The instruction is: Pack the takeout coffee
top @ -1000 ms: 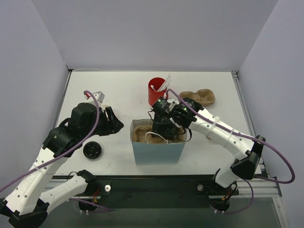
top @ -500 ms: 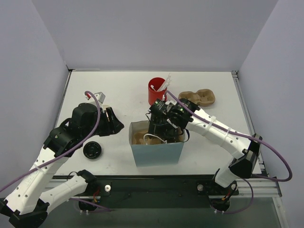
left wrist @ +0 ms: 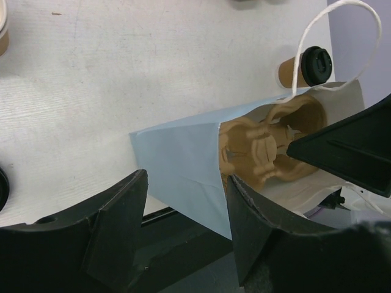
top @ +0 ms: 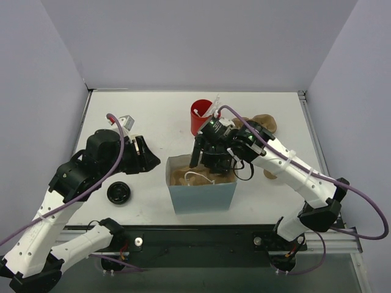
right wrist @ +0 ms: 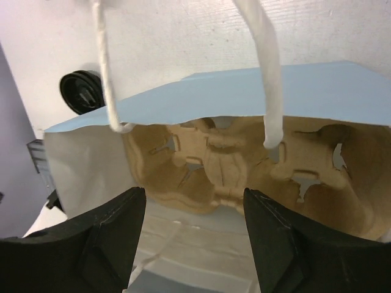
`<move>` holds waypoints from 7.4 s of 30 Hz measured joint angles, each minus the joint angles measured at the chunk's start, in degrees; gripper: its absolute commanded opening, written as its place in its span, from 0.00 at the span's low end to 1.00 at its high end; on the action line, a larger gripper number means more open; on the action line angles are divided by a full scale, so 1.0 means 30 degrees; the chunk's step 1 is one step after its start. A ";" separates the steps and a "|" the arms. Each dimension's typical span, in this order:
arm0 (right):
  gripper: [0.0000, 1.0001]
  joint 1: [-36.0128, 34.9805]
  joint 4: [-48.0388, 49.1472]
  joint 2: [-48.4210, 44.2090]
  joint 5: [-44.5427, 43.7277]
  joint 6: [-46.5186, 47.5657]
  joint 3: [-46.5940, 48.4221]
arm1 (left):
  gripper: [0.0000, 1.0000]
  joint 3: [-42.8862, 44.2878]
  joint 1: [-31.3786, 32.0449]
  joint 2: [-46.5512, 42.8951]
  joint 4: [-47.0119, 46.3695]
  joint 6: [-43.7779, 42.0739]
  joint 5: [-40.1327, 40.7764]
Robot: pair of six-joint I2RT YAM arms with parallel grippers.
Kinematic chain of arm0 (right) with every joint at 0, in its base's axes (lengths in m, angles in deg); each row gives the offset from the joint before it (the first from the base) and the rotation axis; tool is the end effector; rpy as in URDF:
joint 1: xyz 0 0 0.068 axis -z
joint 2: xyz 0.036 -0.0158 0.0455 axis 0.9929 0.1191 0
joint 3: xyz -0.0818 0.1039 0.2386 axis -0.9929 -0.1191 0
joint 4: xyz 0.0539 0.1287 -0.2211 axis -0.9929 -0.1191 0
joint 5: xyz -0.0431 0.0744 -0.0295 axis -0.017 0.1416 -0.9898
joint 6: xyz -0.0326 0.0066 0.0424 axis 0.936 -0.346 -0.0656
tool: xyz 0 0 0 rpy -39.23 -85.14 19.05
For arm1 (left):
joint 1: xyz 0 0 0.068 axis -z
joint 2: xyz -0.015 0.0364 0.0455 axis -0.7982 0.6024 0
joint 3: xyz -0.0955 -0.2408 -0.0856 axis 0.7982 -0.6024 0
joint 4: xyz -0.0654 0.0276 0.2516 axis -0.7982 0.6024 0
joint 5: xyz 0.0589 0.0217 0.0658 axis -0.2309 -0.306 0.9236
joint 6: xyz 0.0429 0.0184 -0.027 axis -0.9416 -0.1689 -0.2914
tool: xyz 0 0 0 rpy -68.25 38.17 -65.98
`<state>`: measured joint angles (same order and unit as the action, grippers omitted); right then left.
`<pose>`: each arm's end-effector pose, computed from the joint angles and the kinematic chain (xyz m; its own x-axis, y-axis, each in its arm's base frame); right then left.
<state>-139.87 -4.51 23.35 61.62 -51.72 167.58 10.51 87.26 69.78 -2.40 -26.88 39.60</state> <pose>0.1714 0.2598 0.4037 -0.9252 0.2007 -0.3219 -0.0250 0.8146 0.5795 0.1247 -0.0858 0.4000 -0.7207 -0.2530 -0.6454 0.1663 0.8407 -0.5153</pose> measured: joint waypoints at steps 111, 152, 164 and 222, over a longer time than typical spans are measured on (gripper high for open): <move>0.00 0.4044 -0.1785 -0.0124 -0.4218 0.6645 0.1785 | 0.00 0.8000 0.2040 0.9282 0.4430 -0.1821 0.3067; 0.51 0.4896 -0.1005 -0.0364 -0.3657 0.7395 0.2273 | 0.39 0.7614 0.1064 0.9857 0.4714 -0.2047 0.2237; 0.61 0.7606 -0.1166 -0.2958 -0.6761 1.0316 0.1690 | 0.25 0.7599 0.1064 0.9836 0.3643 -0.2761 0.2237; 0.81 1.9365 0.6499 -0.0656 0.1435 2.1296 -1.1111 | 0.00 0.6207 0.0903 0.8590 0.2521 -0.3322 0.0860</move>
<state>-81.77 14.99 21.38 65.92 12.17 134.25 29.13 89.97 95.55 5.16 -36.85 42.18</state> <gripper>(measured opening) 0.841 0.022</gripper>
